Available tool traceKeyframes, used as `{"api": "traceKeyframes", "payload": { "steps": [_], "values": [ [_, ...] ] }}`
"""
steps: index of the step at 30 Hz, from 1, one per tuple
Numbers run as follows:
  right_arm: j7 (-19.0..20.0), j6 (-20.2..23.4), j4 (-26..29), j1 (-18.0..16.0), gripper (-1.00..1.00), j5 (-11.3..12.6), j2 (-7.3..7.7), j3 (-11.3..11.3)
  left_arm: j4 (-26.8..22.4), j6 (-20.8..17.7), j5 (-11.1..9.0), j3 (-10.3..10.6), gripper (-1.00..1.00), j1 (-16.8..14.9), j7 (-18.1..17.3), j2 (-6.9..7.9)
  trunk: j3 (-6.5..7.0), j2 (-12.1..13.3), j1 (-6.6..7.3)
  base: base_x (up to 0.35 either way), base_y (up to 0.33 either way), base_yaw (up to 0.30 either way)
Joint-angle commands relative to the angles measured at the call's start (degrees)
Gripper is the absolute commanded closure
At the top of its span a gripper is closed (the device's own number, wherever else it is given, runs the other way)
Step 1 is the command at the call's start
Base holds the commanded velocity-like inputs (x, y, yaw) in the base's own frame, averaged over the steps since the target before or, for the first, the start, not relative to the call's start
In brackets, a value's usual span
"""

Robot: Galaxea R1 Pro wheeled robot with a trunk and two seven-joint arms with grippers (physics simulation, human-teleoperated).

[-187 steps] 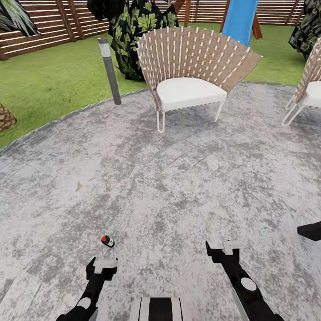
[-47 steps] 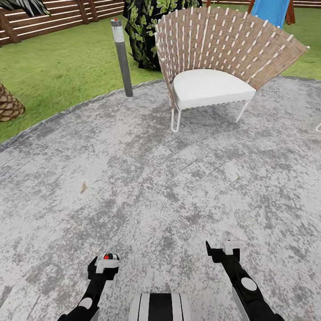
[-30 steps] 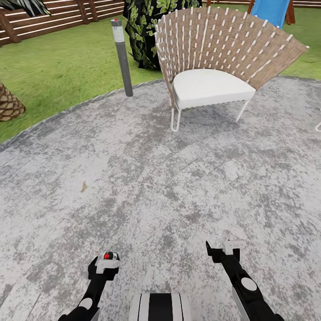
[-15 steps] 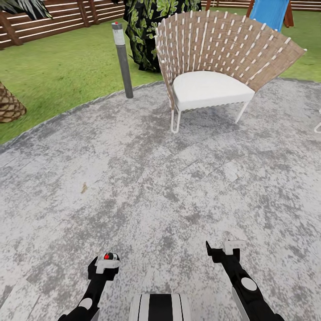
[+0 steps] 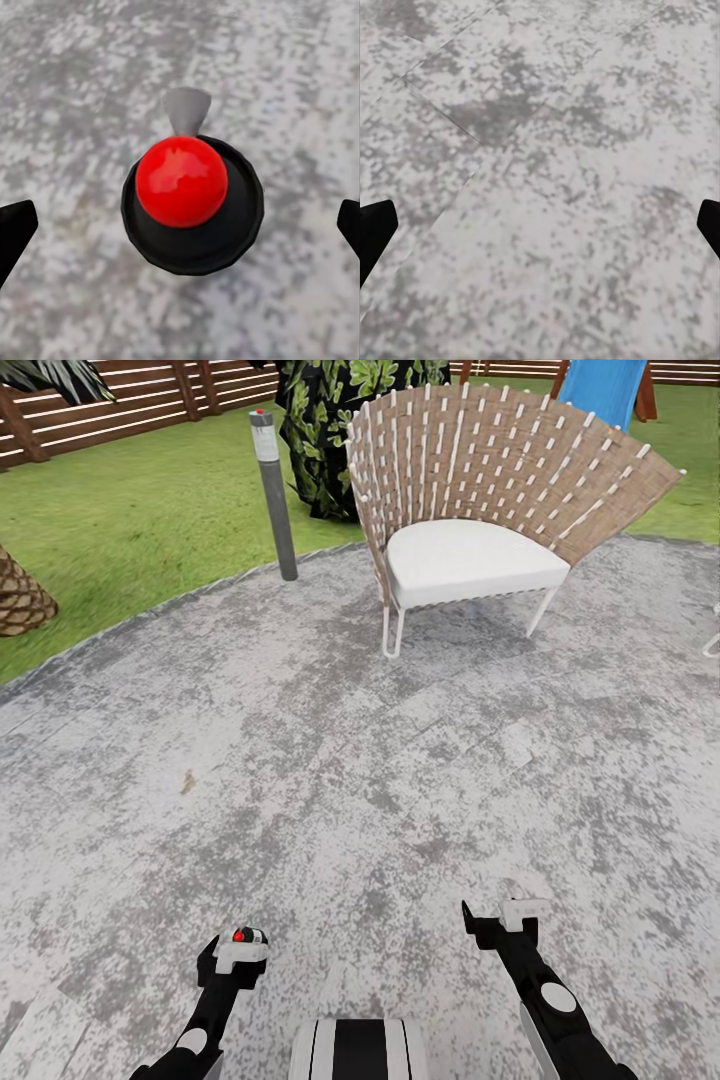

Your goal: In the garden, pick up the pesticide atomizer on the floor and spray pesticide onto both trees until each tree trunk is fully covered.

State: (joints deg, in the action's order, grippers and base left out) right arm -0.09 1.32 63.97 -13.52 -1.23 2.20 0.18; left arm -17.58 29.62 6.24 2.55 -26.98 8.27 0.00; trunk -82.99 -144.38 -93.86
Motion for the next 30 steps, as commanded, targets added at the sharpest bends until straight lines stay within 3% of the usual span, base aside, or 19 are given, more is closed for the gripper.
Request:
{"api": "traceKeyframes", "payload": {
  "steps": [1, 5, 6, 30],
  "values": [
    [0.0, 0.0, 0.0, 0.01, -1.0, 0.0, 0.0, 0.0, 0.0, 0.0, 0.0, 0.0, -1.0, 0.0, 0.0, 0.0, 0.0, 0.0, 0.0, 0.0, 0.0, -0.051],
    [0.0, 0.0, 0.01, 0.01, -1.0, 0.0, 0.0, 0.0, 0.0, 0.0, 0.0, 0.0, -1.0, 0.0, 0.06, 0.0, 0.0, 0.0, 0.0, 0.0, 0.0, -0.022],
    [0.0, 0.0, 0.01, 0.0, -1.0, 0.0, 0.0, 0.0, 0.0, 0.0, 0.0, 0.0, 1.0, 0.0, 0.05, 0.0, 0.0, 0.0, 0.0, 0.0, 0.0, -0.008],
    [-0.01, 0.0, -0.08, -0.01, -1.0, 0.0, 0.0, 0.0, -0.09, 0.09, -0.17, 0.08, 1.0, 0.0, 0.05, 0.0, 0.0, 0.0, 0.0, 0.0, 0.0, 0.0]
  ]
}}
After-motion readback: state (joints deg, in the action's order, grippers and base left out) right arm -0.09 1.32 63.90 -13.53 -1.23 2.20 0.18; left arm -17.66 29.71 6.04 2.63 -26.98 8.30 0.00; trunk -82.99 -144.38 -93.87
